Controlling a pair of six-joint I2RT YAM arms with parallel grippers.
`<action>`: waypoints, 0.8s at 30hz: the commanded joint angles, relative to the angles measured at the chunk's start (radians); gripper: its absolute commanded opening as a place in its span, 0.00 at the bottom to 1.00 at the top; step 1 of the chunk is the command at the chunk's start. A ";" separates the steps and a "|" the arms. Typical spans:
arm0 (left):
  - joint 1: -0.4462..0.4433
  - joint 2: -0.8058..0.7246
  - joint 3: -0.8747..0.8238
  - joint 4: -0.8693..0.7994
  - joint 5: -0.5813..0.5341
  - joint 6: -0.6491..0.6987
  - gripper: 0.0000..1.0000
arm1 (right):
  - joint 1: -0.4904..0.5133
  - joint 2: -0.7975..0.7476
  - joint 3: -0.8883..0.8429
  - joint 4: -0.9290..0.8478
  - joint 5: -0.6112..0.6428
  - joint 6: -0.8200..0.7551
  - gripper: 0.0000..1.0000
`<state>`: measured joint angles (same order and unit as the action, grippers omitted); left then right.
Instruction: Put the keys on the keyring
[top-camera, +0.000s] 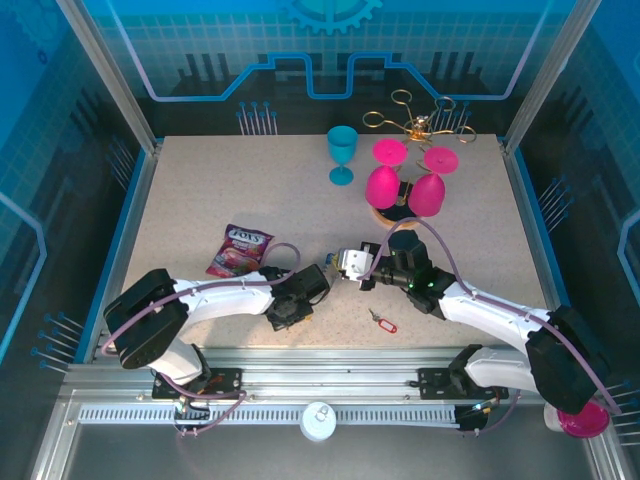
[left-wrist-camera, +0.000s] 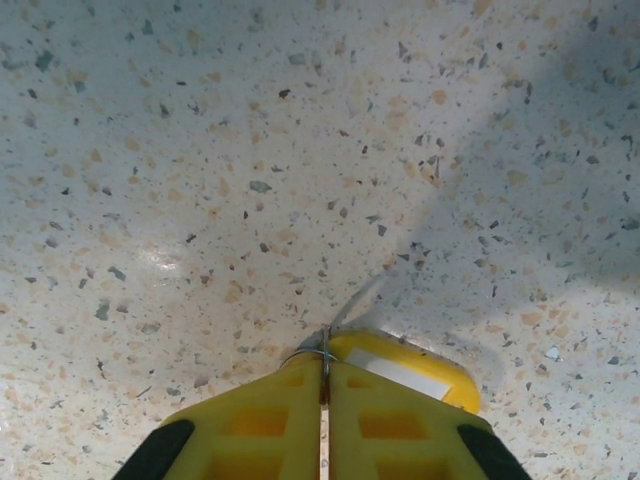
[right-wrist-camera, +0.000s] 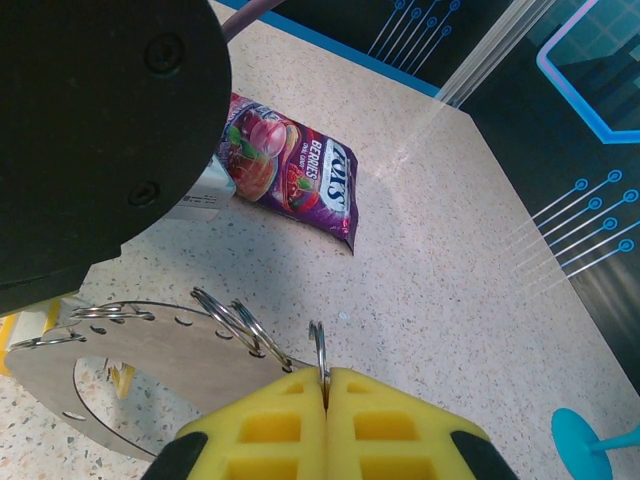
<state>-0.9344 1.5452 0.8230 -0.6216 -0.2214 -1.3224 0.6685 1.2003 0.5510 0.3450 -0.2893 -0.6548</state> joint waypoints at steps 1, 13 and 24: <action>-0.008 0.003 -0.001 -0.014 -0.028 0.019 0.05 | 0.008 -0.025 0.028 0.015 -0.019 0.000 0.00; -0.012 -0.272 0.069 -0.099 -0.230 0.543 0.00 | 0.003 -0.050 0.029 0.011 -0.012 0.013 0.00; 0.040 -0.573 -0.032 0.144 -0.085 1.414 0.00 | -0.001 -0.052 0.059 -0.056 -0.058 0.000 0.00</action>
<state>-0.9180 1.0195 0.8379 -0.5564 -0.3916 -0.2321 0.6682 1.1706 0.5694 0.2977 -0.3038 -0.6544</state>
